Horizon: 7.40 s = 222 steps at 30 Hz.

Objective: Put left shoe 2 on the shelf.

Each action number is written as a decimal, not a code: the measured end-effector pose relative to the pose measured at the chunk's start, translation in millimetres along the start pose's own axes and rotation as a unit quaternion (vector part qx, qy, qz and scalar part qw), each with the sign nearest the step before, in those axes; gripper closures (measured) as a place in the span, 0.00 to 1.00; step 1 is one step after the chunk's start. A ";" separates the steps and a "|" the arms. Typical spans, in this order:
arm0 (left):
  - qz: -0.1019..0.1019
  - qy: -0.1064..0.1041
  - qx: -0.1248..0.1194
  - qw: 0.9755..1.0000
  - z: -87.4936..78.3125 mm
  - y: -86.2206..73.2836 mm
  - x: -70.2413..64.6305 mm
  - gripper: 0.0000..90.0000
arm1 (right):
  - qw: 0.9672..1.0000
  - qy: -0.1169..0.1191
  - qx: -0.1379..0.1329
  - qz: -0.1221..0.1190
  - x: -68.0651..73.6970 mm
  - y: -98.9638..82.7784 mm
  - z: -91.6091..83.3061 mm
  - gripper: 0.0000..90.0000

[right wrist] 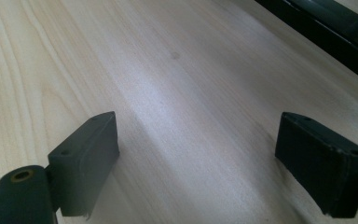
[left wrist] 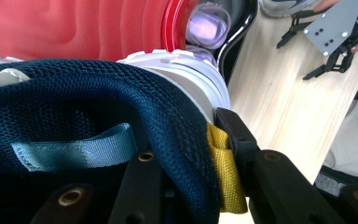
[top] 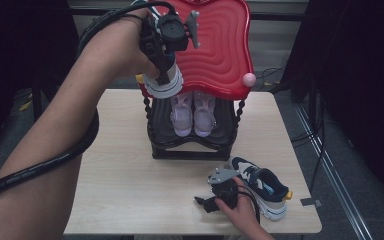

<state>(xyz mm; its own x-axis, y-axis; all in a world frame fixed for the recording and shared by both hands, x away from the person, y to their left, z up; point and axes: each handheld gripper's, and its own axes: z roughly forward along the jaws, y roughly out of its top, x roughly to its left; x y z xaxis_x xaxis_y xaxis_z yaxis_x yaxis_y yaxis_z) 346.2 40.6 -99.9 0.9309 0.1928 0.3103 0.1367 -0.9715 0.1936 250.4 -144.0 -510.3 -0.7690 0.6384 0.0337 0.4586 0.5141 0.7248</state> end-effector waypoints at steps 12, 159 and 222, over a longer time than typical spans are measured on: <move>0.045 0.002 0.009 0.999 12.0 27.8 11.4 0.80 | 1.000 0.000 0.000 0.000 0.1 0.0 0.1 0.14; -0.199 -0.031 -0.031 0.979 -0.8 -28.5 39.9 0.25 | 1.000 0.000 -0.001 -0.001 -0.2 0.0 0.1 0.14; -0.245 -0.083 0.023 0.966 68.3 -124.2 17.4 0.26 | 1.000 0.000 -0.001 -0.001 -0.1 -0.1 0.2 0.14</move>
<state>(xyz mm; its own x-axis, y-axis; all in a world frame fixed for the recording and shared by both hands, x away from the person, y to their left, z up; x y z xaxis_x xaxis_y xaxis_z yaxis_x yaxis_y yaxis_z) 368.5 155.2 -182.1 0.7913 0.6102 0.0377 0.5861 -0.7747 0.2373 250.5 -143.9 -510.5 -0.7695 0.6379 0.0322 0.4566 0.5142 0.7261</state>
